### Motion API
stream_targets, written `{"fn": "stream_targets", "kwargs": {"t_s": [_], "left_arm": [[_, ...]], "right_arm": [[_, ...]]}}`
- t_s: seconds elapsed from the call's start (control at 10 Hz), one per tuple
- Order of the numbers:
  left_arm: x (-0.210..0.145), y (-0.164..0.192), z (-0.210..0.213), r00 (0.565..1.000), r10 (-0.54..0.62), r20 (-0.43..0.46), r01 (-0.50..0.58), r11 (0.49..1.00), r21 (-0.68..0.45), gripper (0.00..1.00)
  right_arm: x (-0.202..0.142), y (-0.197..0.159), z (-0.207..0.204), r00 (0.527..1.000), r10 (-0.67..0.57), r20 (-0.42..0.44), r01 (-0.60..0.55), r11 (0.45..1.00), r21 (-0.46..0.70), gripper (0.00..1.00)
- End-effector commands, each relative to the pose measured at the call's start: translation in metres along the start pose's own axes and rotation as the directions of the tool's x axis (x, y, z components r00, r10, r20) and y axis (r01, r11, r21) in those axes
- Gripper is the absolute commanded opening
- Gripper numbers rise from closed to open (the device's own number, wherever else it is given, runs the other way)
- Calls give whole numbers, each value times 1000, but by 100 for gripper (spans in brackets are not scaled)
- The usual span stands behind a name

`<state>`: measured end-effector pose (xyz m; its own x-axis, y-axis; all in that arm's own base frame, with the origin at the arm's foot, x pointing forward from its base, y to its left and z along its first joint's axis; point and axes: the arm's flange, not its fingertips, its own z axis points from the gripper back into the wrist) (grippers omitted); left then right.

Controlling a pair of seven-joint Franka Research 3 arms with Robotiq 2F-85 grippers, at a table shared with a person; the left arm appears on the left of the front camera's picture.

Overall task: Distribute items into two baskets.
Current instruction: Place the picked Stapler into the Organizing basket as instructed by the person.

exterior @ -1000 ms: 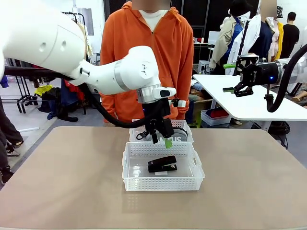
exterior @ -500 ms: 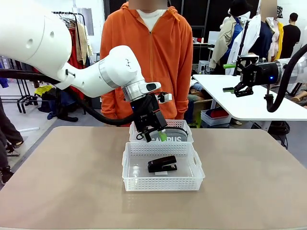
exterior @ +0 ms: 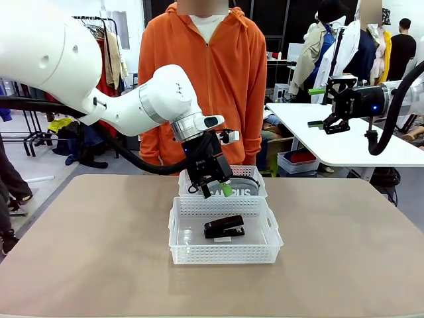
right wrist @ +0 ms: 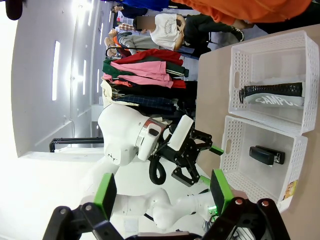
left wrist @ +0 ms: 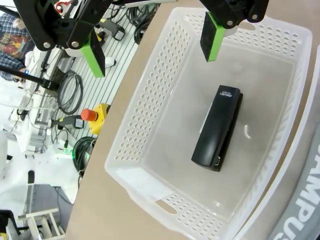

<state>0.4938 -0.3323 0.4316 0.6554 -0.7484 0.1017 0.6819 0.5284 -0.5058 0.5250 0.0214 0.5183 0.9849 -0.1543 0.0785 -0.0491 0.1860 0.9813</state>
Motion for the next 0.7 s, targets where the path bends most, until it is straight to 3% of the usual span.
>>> {"fn": "stream_targets", "kwargs": {"t_s": [0.0, 0.3, 0.6], "left_arm": [[-9, 8, 20, 989, 132, 60, -125, 985, -117, 100], [-50, 20, 73, 944, 306, 127, -240, 896, -374, 100], [-108, 39, 120, 867, 426, 258, -235, 807, -542, 100]], "right_arm": [[0, 3, 0, 1000, 1, 10, -1, 1000, 21, 100], [0, 3, 0, 1000, 1, 10, -1, 1000, 21, 100], [0, 3, 0, 1000, 1, 10, -1, 1000, 21, 100]]}}
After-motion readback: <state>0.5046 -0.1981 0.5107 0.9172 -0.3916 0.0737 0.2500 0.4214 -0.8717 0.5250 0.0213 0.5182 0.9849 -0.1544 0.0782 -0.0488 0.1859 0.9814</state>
